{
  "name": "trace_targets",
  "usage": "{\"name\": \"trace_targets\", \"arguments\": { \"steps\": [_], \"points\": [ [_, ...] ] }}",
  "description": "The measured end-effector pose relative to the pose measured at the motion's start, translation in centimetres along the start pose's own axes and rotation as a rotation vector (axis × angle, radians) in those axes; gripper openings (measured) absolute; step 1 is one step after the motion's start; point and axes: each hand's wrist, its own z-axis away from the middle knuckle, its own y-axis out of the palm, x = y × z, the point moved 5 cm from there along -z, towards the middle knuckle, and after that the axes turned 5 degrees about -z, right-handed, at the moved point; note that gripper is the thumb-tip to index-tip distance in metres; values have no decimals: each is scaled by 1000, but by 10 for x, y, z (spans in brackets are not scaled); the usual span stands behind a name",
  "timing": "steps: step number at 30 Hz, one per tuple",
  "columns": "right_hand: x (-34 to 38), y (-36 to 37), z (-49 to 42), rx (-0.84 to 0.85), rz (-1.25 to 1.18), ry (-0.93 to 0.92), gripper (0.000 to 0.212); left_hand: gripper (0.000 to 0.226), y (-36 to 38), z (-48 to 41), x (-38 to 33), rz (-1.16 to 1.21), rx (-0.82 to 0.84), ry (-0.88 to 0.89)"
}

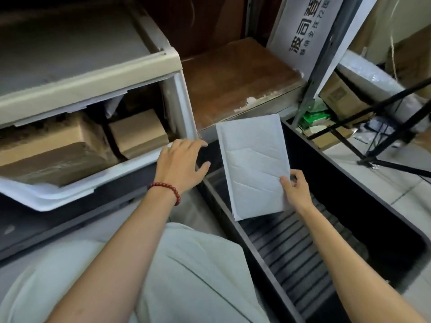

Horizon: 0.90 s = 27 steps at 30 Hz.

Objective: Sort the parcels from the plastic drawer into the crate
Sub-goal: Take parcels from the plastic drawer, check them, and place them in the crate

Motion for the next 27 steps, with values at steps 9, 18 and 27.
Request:
{"name": "trace_targets", "arguments": {
  "steps": [9,18,27],
  "points": [
    [-37,21,-56,104,440,82,8,43,31,0,41,24,84,-89],
    [-91,104,-60,157,497,195,25,40,30,2,52,52,38,-103],
    [-94,127,-58,460,911,140,88,41,26,9,61,17,24,-129]
  ]
}}
